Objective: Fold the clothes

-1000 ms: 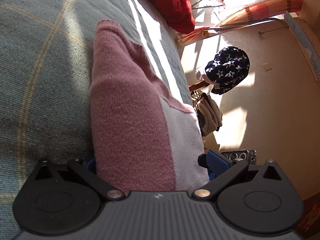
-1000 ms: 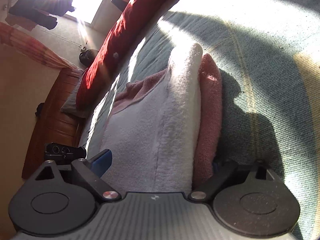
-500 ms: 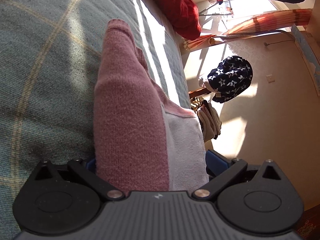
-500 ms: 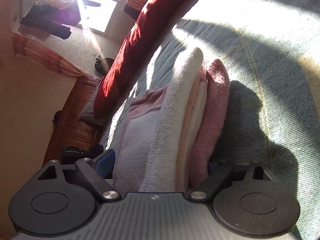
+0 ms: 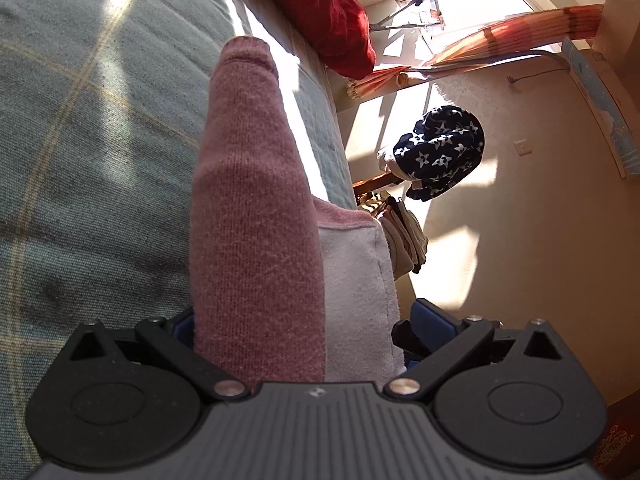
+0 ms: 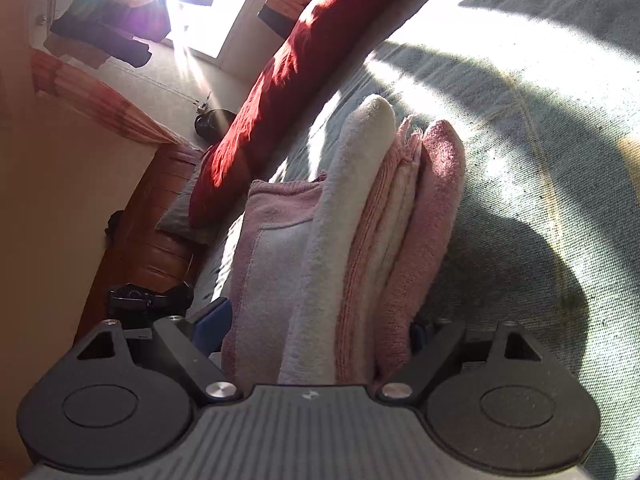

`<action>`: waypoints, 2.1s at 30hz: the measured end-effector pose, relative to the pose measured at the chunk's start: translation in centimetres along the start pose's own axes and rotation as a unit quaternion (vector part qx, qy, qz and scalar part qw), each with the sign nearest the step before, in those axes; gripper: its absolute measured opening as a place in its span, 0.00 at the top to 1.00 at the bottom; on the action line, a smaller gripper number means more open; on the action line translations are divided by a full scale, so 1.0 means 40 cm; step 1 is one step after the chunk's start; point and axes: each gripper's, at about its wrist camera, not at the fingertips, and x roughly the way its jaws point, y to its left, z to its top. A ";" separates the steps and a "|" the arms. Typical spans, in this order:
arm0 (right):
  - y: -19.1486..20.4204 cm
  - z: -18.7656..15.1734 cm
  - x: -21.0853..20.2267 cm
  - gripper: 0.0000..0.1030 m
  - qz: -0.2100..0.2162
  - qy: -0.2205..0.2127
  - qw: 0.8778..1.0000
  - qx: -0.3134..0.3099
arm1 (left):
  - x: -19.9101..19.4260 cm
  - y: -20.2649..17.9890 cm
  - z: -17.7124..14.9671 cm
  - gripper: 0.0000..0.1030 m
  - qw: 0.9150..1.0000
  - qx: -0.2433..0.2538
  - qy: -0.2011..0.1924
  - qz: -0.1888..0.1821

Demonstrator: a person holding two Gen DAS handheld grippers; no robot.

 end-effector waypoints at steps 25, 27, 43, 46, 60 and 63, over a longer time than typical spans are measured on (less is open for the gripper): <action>-0.069 -0.023 0.015 0.37 -0.025 0.004 0.999 0.032 | 0.006 0.031 -0.034 0.09 0.999 0.004 -0.003 0.045; -0.045 -0.020 0.015 0.37 -0.029 0.003 0.999 0.022 | -0.001 0.014 -0.032 0.12 0.999 0.012 -0.006 0.043; 0.137 -0.022 0.067 0.36 -0.038 0.022 0.998 -0.038 | -0.165 -0.035 -0.055 0.26 0.995 0.047 -0.053 0.066; 0.185 -0.026 0.113 0.36 -0.033 0.032 0.998 -0.053 | -0.230 -0.023 -0.065 0.33 0.993 0.051 -0.072 0.083; 0.441 -0.058 0.440 0.36 -0.013 0.113 0.987 -0.116 | -0.587 0.115 -0.096 0.34 0.980 0.011 -0.166 0.107; 0.507 -0.068 0.535 0.36 -0.004 0.130 0.983 -0.128 | -0.670 0.148 -0.098 0.34 0.975 0.004 -0.189 0.116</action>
